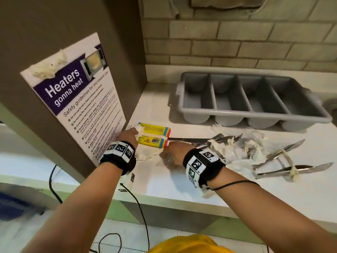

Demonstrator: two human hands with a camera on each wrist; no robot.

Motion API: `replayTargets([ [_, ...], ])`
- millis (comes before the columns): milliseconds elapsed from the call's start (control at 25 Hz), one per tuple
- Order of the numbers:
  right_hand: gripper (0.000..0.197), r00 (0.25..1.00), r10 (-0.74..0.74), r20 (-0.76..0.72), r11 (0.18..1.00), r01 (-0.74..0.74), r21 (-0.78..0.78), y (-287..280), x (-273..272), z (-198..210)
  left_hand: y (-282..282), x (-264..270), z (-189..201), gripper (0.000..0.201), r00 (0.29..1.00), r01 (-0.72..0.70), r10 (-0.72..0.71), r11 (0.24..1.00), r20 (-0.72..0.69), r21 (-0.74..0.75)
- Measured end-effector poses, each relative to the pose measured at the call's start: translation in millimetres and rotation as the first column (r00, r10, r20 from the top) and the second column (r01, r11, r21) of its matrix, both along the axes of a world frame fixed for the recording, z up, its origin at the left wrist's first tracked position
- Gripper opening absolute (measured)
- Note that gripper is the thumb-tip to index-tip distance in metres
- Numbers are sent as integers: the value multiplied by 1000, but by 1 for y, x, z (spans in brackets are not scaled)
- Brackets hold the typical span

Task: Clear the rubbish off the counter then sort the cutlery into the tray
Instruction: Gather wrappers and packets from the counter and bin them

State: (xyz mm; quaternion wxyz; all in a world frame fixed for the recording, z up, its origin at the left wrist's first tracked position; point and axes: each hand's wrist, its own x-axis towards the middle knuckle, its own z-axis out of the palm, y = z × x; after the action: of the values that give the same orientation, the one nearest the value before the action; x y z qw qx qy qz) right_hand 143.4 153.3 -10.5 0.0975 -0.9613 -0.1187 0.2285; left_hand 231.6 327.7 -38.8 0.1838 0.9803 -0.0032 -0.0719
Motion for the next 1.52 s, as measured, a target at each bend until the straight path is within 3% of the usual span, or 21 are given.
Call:
replayTargets([
  [160, 27, 985, 59, 159, 998, -56, -23, 1, 9, 10, -3, 3, 15, 26, 998, -14, 15, 1000, 63, -19],
  [280, 38, 986, 154, 59, 988, -153, -21, 11, 18, 14, -6, 3, 27, 26, 995, -45, 47, 999, 91, -31],
  [360, 40, 982, 187, 11, 981, -186, -61, 17, 18, 11, -12, 3, 36, 25, 987, -70, 86, 990, 133, -124],
  [480, 33, 982, 186, 15, 983, -186, -4, 20, 15, 6, -22, 9, 47, 21, 989, -23, 58, 968, 136, -250],
  [560, 27, 992, 128, 8, 992, -128, 10, 18, 14, 7, -24, 14, 44, 31, 998, 53, -50, 984, 24, -169],
  [680, 30, 998, 54, -8, 999, -54, -3, 13, 9, 10, -20, 17, 24, 78, 940, 251, -215, 962, -265, 108],
  [800, 17, 996, -25, 81, 999, 23, 31, 3, 5, 20, -16, 15, 13, 92, 907, 360, -282, 904, -314, 229],
  [1000, 19, 942, -280, 183, 928, 216, 304, -34, 2, 37, -23, 12, 14, 70, 916, 375, -315, 892, -251, 252],
  [1120, 21, 863, -428, 269, 856, 292, 427, -61, -8, 43, -30, 7, 16, 38, 934, 354, -318, 884, -162, 305],
  [1240, 14, 780, -507, 367, 809, 284, 515, -85, -18, 53, -28, 2, 18, 32, 957, 290, -269, 910, -110, 297],
  [1320, 9, 736, -551, 393, 776, 279, 566, -99, -28, 58, -28, -3, 25, 29, 976, 217, -214, 947, -40, 237],
  [1400, 10, 687, -627, 367, 699, 289, 654, -112, -42, 62, -36, -15, 39, 25, 991, 114, -118, 992, 56, 58],
  [1520, 10, 645, -705, 295, 580, 285, 763, -130, -69, 65, -65, -57, 67, 23, 984, 104, -80, 983, 158, -153],
])
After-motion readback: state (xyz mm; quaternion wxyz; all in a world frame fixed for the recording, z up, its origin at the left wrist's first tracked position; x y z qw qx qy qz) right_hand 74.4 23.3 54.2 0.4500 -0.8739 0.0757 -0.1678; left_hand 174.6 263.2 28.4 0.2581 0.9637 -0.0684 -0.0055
